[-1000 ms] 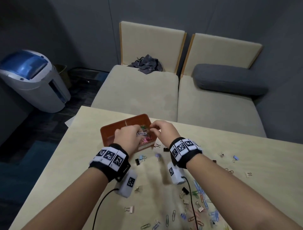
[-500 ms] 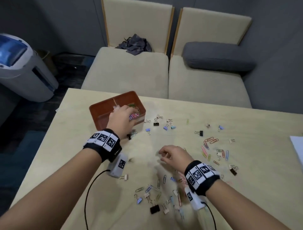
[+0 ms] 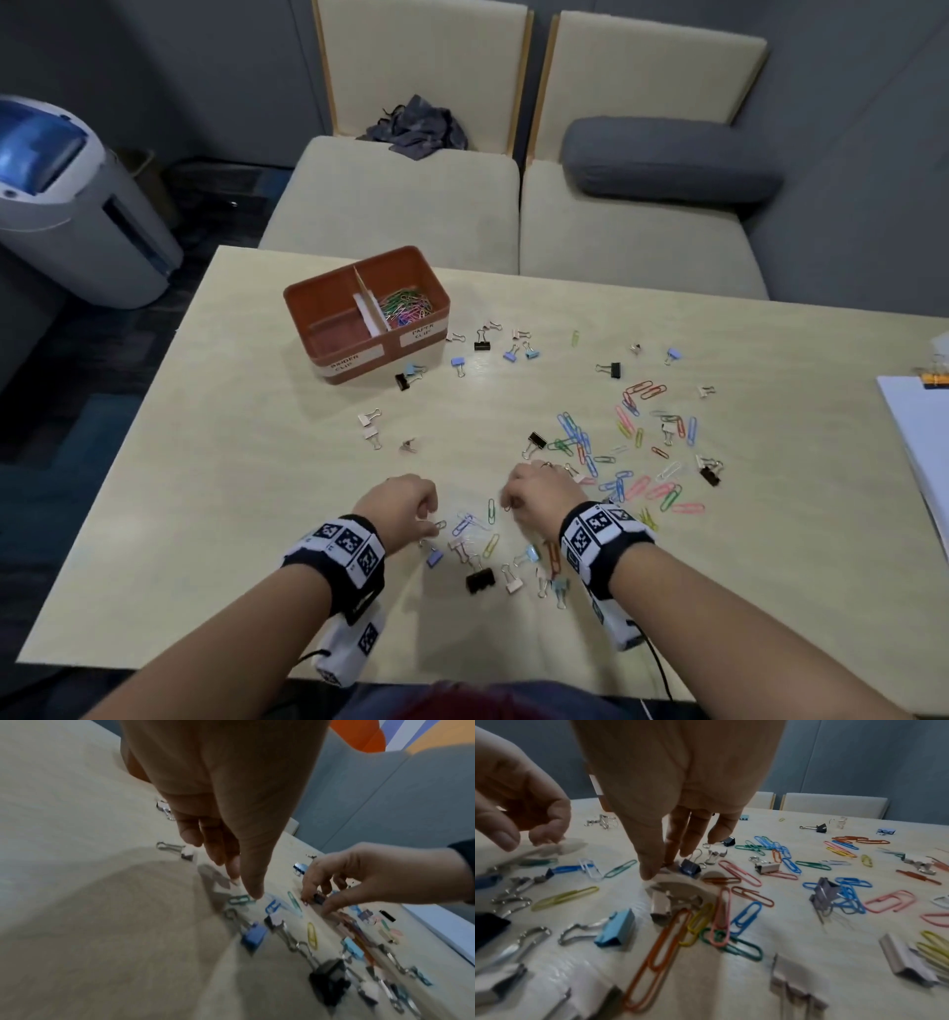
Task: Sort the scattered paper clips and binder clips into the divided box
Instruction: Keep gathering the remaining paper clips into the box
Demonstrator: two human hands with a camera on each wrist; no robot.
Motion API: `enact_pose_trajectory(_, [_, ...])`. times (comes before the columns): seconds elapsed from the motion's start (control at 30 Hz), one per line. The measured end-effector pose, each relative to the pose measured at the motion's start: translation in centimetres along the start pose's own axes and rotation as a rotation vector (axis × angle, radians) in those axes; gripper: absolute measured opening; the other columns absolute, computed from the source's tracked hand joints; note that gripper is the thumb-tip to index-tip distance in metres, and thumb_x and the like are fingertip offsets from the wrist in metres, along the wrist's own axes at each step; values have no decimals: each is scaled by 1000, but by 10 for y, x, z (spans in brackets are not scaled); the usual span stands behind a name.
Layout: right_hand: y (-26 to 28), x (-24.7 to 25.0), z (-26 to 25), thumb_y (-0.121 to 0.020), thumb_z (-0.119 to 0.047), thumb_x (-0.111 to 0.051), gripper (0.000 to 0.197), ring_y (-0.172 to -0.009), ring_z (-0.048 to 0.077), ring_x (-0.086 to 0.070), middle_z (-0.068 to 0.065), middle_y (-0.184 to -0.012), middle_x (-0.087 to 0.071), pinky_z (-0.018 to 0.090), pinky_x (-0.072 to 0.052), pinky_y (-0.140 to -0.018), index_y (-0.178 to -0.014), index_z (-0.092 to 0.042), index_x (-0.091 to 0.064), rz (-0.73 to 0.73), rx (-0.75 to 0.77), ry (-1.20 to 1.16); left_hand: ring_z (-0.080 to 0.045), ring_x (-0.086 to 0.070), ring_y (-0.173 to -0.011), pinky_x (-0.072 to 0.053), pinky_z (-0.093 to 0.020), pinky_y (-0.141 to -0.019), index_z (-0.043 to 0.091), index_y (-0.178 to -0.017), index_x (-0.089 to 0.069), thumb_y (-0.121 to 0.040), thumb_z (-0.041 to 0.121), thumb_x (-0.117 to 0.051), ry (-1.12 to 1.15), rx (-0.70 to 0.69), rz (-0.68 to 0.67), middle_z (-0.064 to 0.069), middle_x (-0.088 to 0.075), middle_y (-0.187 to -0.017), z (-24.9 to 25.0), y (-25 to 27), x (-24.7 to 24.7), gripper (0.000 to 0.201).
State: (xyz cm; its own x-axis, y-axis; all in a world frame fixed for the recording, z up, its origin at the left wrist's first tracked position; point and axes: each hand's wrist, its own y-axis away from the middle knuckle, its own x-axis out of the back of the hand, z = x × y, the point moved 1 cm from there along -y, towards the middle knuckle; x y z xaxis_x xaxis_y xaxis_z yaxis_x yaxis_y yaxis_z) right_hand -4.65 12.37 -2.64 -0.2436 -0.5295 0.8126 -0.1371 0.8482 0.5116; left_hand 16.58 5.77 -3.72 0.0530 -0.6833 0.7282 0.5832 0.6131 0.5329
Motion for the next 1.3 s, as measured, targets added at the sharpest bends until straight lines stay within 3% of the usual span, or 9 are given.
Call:
enact_pose_trajectory(0.17, [-4,-4,1,-89,-11,-50,26,-108,20,-51,-5,-110,-63,37,-32,-94,-102,-28,-65,6,-17,50,-17,-49,-88,-37,-25,-76,15,-104,-57,-85,25,-64,-18,57,-3,6,-44,-92,-3,-2,-17,23])
enact_pose_trajectory(0.27, [-7,-4,-2,-90,-16,-51,21,-107,19,-51,-5,-108,-64,37,-30,-93,-98,-30,-65,4,-26,108,-17,-49,-86,-38,-24,-76,16,-92,-58,-87,16,-60,-41,50,-13,5,-44,-88,-2,-4,-19,4])
enact_pose_trajectory(0.4, [-8,-1,-2,-89,-21,-55,15,-108,21,-48,-3,-108,-58,38,-30,-92,-92,-28,-69,0,-16,164,-20,-54,-91,-43,-26,-77,18,-82,-59,-88,11,-56,-53,38,-38,5,-44,-86,-1,-5,-21,10])
enact_pose_trajectory(0.53, [-10,-1,-3,-90,-17,-52,18,-108,20,-49,-2,-109,-60,37,-30,-94,-94,-26,-68,-47,17,217,-22,-52,-98,-42,-29,-76,14,-88,-63,-86,15,-56,-77,-5,7,5,-42,-92,-2,-5,-21,7])
enact_pose_trajectory(0.67, [-8,-4,2,-89,-14,-49,17,-97,18,-58,-4,-97,-68,35,-31,-101,-88,-28,-60,-46,-12,104,-21,-54,-99,-42,-31,-80,19,-94,-59,-89,22,-52,-105,-40,66,2,-61,-98,8,-6,-12,9])
enact_pose_trajectory(0.73, [-8,-6,5,-91,-20,-50,12,-98,18,-58,-5,-97,-69,34,-30,-102,-97,-27,-58,-15,-6,26,-21,-53,-101,-41,-30,-82,20,-103,-57,-90,25,-54,-85,-51,82,0,-64,-101,15,-8,-10,15])
enact_pose_trajectory(0.87, [-15,-8,-3,-93,-26,-50,25,-108,21,-54,-1,-108,-69,35,-28,-100,-117,-27,-57,-11,63,60,-21,-52,-106,-41,-32,-88,22,-115,-53,-88,29,-57,-79,-53,52,-1,-66,-103,30,-17,-14,29])
enact_pose_trajectory(1.13, [-24,-11,-6,-89,-23,-51,18,-108,23,-52,-1,-103,-66,41,-29,-91,-97,-28,-67,21,84,183,-22,-52,-107,-39,-34,-88,29,-100,-61,-88,33,-52,-246,-56,90,5,-63,-106,37,-27,-22,16])
enact_pose_trajectory(1.3, [-19,-16,-4,-92,-27,-47,21,-106,24,-50,0,-108,-55,40,-29,-87,-99,-27,-67,64,101,192,-22,-48,-109,-37,-36,-88,29,-93,-64,-83,31,-58,-285,-9,59,3,-56,-108,38,-36,-15,12])
